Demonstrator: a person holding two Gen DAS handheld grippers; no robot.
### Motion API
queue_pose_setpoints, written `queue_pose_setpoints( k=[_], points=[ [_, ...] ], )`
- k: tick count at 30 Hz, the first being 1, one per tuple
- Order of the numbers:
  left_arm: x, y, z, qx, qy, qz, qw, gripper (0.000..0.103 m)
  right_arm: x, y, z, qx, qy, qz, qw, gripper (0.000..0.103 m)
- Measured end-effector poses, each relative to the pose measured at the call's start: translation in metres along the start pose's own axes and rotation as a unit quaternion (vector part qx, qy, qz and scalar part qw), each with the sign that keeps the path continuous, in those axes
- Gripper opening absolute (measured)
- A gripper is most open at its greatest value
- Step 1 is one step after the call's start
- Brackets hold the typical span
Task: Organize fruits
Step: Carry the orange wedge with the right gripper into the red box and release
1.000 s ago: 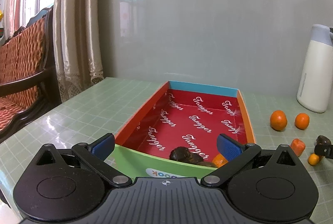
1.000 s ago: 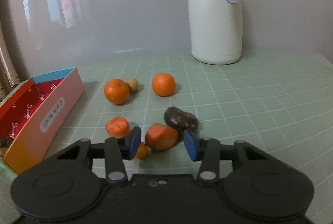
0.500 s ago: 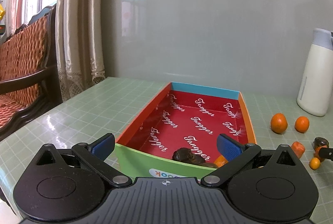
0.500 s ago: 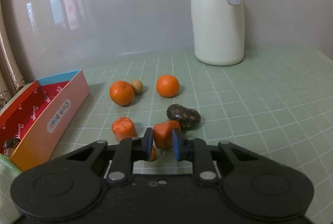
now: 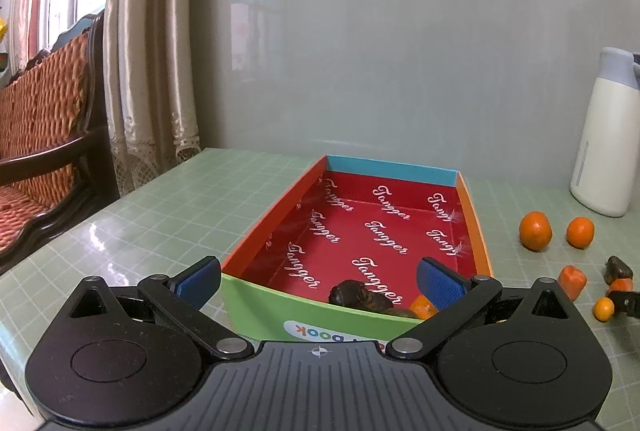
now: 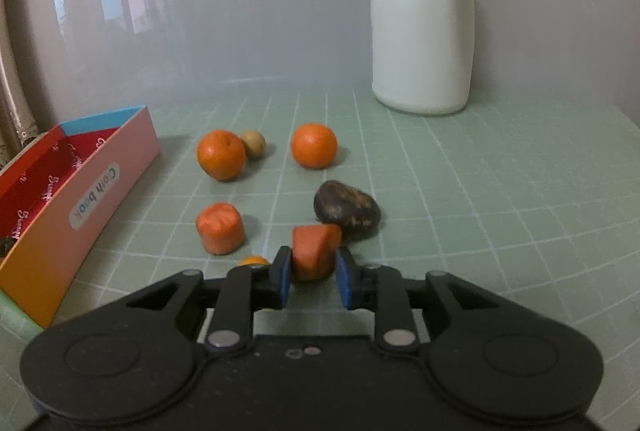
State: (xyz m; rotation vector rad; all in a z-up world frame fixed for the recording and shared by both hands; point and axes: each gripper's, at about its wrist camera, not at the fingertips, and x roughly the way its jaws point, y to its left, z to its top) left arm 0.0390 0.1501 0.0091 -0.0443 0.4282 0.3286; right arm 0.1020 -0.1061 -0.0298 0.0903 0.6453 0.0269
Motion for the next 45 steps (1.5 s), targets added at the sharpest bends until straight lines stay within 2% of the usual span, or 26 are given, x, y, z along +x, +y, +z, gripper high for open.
queue_pose_setpoints(
  k=[10, 20, 29, 39, 45],
  points=[
    [-0.001, 0.008, 0.001, -0.006, -0.002, 0.003, 1.0000, 0.103, -0.017, 0.002, 0.005, -0.012, -0.028, 0.003, 1.000, 0.021],
    [-0.007, 0.024, 0.001, -0.007, -0.003, 0.019, 0.9998, 0.103, -0.040, 0.024, 0.017, -0.025, -0.060, 0.030, 0.997, 0.021],
    [-0.010, 0.045, -0.002, 0.000, -0.001, 0.041, 0.9992, 0.103, -0.049, 0.065, 0.021, -0.036, -0.082, 0.083, 0.993, 0.021],
    [-0.013, 0.077, -0.005, -0.007, 0.000, 0.065, 0.9978, 0.103, -0.054, 0.133, 0.015, -0.074, -0.107, 0.143, 0.981, 0.021],
    [-0.010, 0.093, -0.007, -0.014, 0.007, 0.075, 0.9970, 0.103, -0.047, 0.163, 0.007, -0.097, -0.096, 0.159, 0.978, 0.021]
  ],
)
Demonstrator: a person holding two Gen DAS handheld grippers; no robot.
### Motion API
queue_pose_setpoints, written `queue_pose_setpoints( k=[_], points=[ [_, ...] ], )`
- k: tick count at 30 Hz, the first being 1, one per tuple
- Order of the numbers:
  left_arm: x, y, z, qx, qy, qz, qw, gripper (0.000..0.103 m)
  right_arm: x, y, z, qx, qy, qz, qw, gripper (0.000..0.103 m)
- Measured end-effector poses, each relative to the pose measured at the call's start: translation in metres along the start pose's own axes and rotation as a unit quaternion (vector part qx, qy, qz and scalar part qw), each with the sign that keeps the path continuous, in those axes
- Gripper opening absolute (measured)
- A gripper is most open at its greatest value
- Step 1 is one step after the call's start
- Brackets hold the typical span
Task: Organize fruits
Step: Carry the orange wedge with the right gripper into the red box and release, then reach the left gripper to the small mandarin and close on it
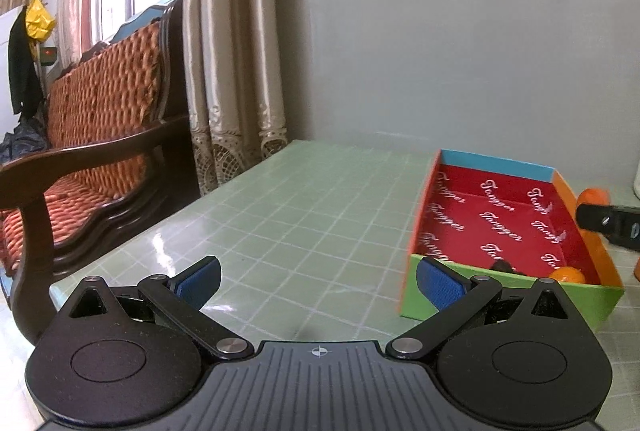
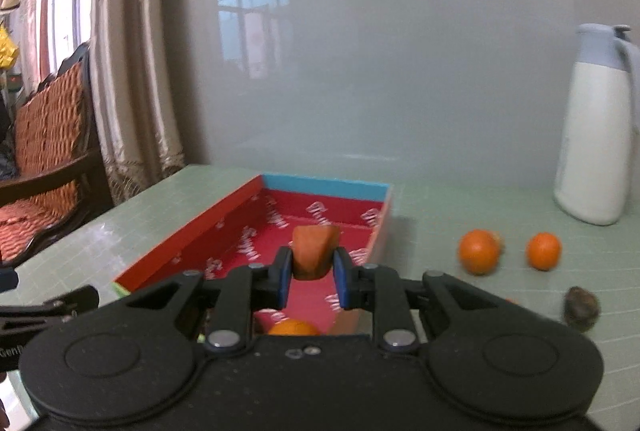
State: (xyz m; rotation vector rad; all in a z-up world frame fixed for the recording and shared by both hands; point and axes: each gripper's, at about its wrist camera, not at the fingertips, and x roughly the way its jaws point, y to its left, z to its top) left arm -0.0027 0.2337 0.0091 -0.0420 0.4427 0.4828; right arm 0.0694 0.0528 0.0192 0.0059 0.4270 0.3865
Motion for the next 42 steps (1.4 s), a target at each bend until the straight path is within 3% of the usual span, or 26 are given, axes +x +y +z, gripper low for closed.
queue_pose_setpoints(
  k=[6, 13, 16, 20, 28, 30, 31, 35, 39, 42],
  points=[
    [0.002, 0.004, -0.001, 0.002, 0.003, 0.001, 1.0000, 0.103, 0.007, 0.011, -0.006, -0.019, 0.006, -0.005, 1.000, 0.027],
    [0.000, 0.001, -0.001, -0.004, -0.001, -0.006, 1.0000, 0.103, -0.006, -0.013, -0.002, 0.006, -0.013, -0.024, 1.000, 0.031],
    [-0.002, -0.006, 0.000, -0.004, -0.004, -0.013, 0.9999, 0.103, -0.011, -0.029, -0.001, 0.019, -0.012, -0.036, 0.999, 0.043],
    [-0.005, -0.018, 0.003, -0.008, -0.008, -0.029, 0.9995, 0.103, -0.019, -0.052, 0.001, 0.047, -0.005, -0.059, 0.997, 0.083],
    [-0.017, -0.053, 0.008, -0.002, -0.016, -0.063, 0.9979, 0.103, -0.060, -0.103, 0.006, 0.061, -0.045, -0.103, 0.992, 0.086],
    [-0.020, -0.061, 0.009, -0.004, -0.018, -0.072, 0.9972, 0.103, -0.069, -0.120, 0.006, 0.076, -0.051, -0.111, 0.990, 0.102],
    [-0.022, -0.065, 0.009, -0.003, -0.019, -0.077, 0.9969, 0.103, -0.073, -0.127, 0.004, 0.084, -0.056, -0.113, 0.988, 0.103],
    [-0.030, -0.082, 0.011, -0.005, -0.024, -0.097, 0.9950, 0.103, -0.082, -0.166, 0.001, 0.138, -0.016, -0.116, 0.984, 0.103],
    [-0.038, -0.105, 0.013, 0.000, -0.025, -0.114, 0.9931, 0.103, -0.095, -0.178, 0.002, 0.092, -0.013, -0.228, 0.969, 0.103],
    [-0.044, -0.125, 0.014, 0.007, -0.024, -0.138, 0.9902, 0.103, -0.112, -0.193, -0.002, 0.101, -0.033, -0.233, 0.967, 0.103]
  ],
)
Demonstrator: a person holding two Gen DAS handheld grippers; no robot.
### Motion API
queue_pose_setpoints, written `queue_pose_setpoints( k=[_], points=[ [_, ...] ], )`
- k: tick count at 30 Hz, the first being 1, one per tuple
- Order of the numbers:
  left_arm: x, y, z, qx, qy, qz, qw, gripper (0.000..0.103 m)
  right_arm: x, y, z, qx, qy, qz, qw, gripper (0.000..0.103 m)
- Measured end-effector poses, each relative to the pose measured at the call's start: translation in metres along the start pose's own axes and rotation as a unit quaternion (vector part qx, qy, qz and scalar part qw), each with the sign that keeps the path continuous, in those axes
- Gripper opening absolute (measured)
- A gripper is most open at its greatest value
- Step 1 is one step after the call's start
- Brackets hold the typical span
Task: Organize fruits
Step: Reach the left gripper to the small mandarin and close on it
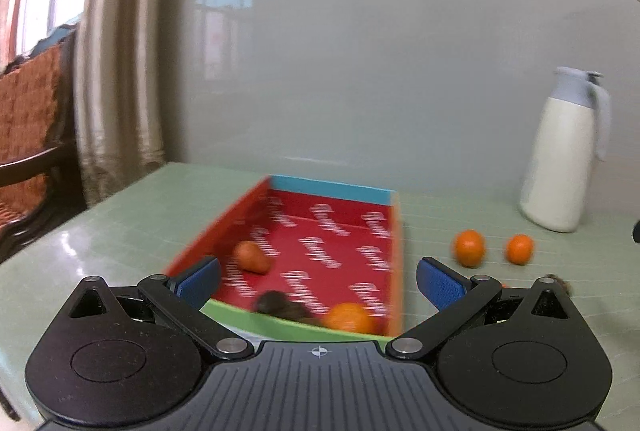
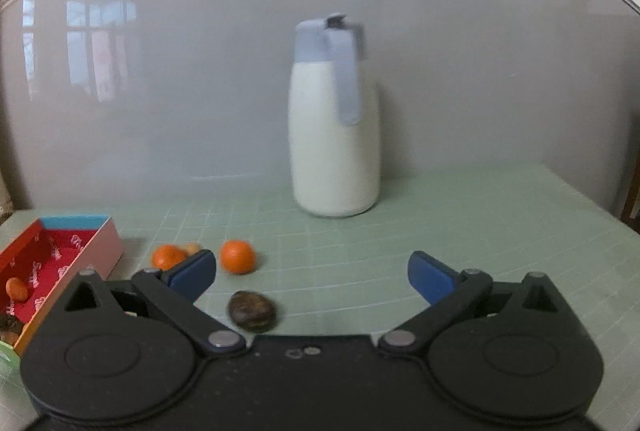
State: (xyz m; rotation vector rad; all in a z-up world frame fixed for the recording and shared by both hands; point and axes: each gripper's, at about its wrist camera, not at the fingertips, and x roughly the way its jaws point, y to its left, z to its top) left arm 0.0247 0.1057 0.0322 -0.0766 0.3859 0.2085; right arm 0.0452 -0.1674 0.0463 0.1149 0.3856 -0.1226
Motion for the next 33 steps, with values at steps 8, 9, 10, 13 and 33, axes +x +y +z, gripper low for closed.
queue_pose_setpoints(
  k=[8, 9, 10, 13, 33],
  points=[
    [-0.002, -0.057, -0.004, 0.028, 0.007, -0.062, 0.9976, 0.103, -0.014, -0.067, -0.010, 0.109, -0.042, 0.059, 0.991, 0.103],
    [-0.002, -0.063, -0.005, 0.033, 0.009, -0.064, 0.9974, 0.103, -0.016, -0.073, -0.009, 0.113, -0.047, 0.057, 0.991, 0.103],
    [-0.001, -0.068, -0.007, 0.037, 0.013, -0.067, 0.9969, 0.103, -0.015, -0.076, -0.010, 0.111, -0.047, 0.048, 0.992, 0.103],
    [0.003, -0.085, -0.010, 0.053, 0.025, -0.087, 0.9945, 0.103, -0.009, -0.082, -0.009, 0.095, -0.018, 0.025, 0.995, 0.103],
    [0.028, -0.159, -0.036, 0.090, 0.074, -0.103, 0.9877, 0.101, -0.011, -0.139, -0.009, 0.088, -0.025, -0.086, 0.992, 0.103]
  ],
)
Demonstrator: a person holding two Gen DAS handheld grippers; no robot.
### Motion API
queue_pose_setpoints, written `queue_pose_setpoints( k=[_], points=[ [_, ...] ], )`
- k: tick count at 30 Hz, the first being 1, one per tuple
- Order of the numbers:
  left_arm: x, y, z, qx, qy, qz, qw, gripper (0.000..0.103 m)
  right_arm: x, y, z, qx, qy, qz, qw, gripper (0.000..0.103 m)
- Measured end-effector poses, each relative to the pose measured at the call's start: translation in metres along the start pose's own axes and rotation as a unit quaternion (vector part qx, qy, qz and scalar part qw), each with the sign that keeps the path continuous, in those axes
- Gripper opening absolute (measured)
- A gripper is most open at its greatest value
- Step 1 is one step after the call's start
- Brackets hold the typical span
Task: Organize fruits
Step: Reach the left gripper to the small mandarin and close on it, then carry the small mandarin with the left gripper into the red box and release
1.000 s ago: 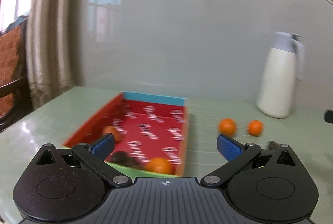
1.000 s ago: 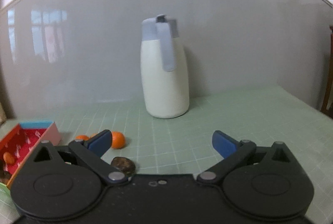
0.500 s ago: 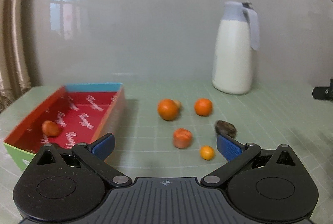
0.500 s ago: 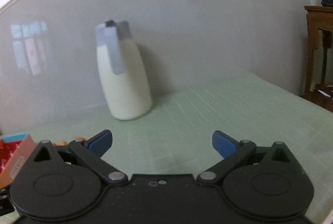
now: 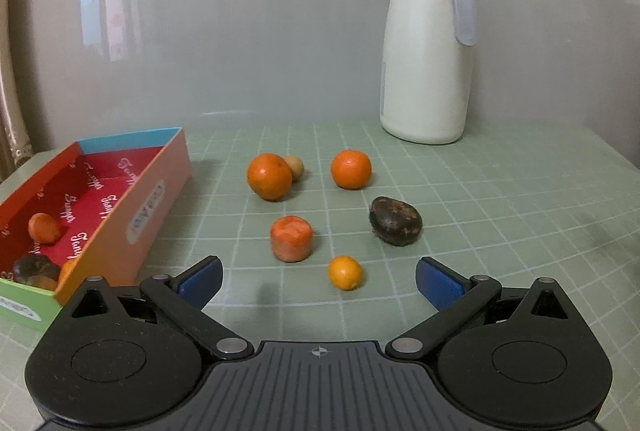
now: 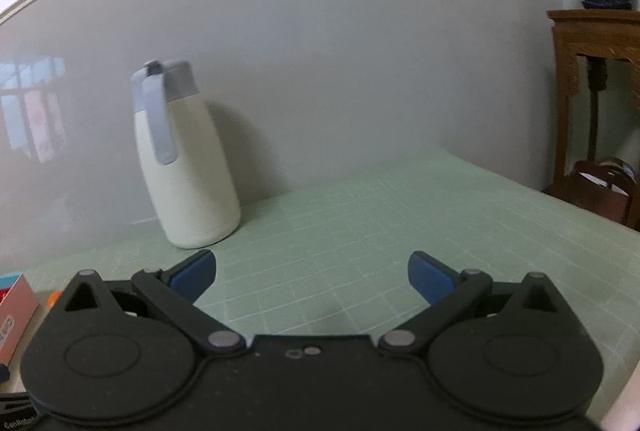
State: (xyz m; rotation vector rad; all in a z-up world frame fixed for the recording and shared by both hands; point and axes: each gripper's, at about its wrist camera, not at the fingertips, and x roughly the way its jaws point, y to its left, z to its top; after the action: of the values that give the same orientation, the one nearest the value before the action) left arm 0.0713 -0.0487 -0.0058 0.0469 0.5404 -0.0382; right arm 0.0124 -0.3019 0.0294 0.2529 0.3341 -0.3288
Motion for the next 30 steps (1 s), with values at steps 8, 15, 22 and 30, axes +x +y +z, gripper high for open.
queue_pose_setpoints(
  k=[8, 15, 22, 30],
  points=[
    [0.019, -0.012, 0.001, -0.004, 0.029, -0.004, 0.9996, 0.059, 0.007, -0.020, -0.003, 0.013, 0.003, -0.022, 1.000, 0.103],
    [0.028, -0.017, 0.000, -0.006, 0.042, -0.006, 0.9991, 0.041, 0.003, -0.031, -0.003, 0.015, 0.004, -0.031, 0.999, 0.103],
    [0.029, -0.015, 0.001, -0.016, 0.040, -0.012, 0.9990, 0.020, 0.003, -0.032, -0.003, 0.020, 0.008, -0.029, 0.999, 0.103],
    [0.015, -0.008, 0.005, -0.017, 0.020, -0.013, 0.9996, 0.020, 0.002, -0.021, -0.003, 0.018, 0.010, -0.019, 1.000, 0.103]
  ],
)
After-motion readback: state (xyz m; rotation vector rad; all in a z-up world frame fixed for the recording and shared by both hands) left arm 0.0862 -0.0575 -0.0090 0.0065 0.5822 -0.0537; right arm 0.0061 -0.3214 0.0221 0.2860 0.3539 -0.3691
